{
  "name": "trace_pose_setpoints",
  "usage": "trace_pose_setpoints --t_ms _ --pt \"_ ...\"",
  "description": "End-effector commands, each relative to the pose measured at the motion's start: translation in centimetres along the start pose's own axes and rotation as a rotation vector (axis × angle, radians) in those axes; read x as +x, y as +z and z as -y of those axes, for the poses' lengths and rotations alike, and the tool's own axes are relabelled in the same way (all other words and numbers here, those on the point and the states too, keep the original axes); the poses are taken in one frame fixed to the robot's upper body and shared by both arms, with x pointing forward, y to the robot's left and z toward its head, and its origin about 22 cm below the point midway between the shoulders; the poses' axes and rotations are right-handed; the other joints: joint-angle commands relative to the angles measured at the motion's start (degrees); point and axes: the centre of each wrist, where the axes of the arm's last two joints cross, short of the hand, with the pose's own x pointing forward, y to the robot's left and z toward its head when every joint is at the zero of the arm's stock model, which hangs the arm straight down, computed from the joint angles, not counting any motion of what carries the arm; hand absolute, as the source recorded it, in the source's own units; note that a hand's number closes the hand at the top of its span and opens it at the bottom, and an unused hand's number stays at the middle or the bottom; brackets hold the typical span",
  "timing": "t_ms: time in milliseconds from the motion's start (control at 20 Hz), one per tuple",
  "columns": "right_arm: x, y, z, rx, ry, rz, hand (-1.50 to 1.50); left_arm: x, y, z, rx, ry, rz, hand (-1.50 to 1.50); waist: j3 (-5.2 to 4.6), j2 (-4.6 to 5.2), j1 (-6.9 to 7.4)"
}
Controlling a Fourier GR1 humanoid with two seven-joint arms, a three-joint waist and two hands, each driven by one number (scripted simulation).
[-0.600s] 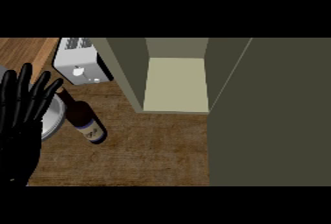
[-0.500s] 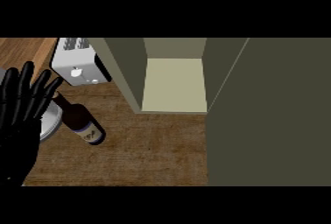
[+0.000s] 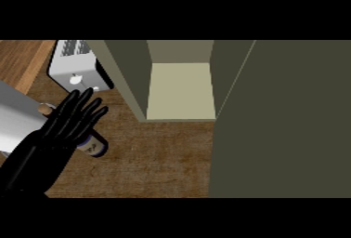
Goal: Pick up the wine, place it into the cabinet and close the cabinet
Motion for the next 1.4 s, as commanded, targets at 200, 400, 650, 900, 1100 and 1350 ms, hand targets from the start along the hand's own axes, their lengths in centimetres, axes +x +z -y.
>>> trace_pose_setpoints --t_ms 200,400,650,900,1100,1350 --pt "4.0 0.2 -0.7 0.079 -0.009 -0.040 -1.50 5.6 -0.4 0.0 -0.076 0.122 -0.054 -1.50 -0.03 0.07 0.60" --pt "5.8 2.0 -1.5 0.067 -0.015 -0.046 -1.50 7.9 0.5 2.3 -0.075 0.124 -0.057 -1.50 -0.01 -0.03 0.48" --pt "7.2 2.5 -1.3 0.062 -0.021 -0.054 -1.50 8.6 0.8 1.4 -0.032 0.109 -0.040 -1.50 -0.03 0.02 0.39" --pt "7.9 1.7 -1.3 0.066 -0.027 -0.050 -1.50 10.2 0.8 2.1 0.018 0.136 -0.053 -1.50 -0.02 0.01 0.48" --pt "8.9 0.9 -1.7 0.059 -0.029 -0.032 -1.50 10.9 0.0 0.0 0.060 0.114 -0.059 -1.50 -0.06 0.04 0.55" --pt "9.1 1.6 -1.2 0.056 -0.010 -0.025 -1.50 11.1 -0.2 -0.4 0.083 0.095 -0.097 -1.50 -0.02 0.02 0.23"
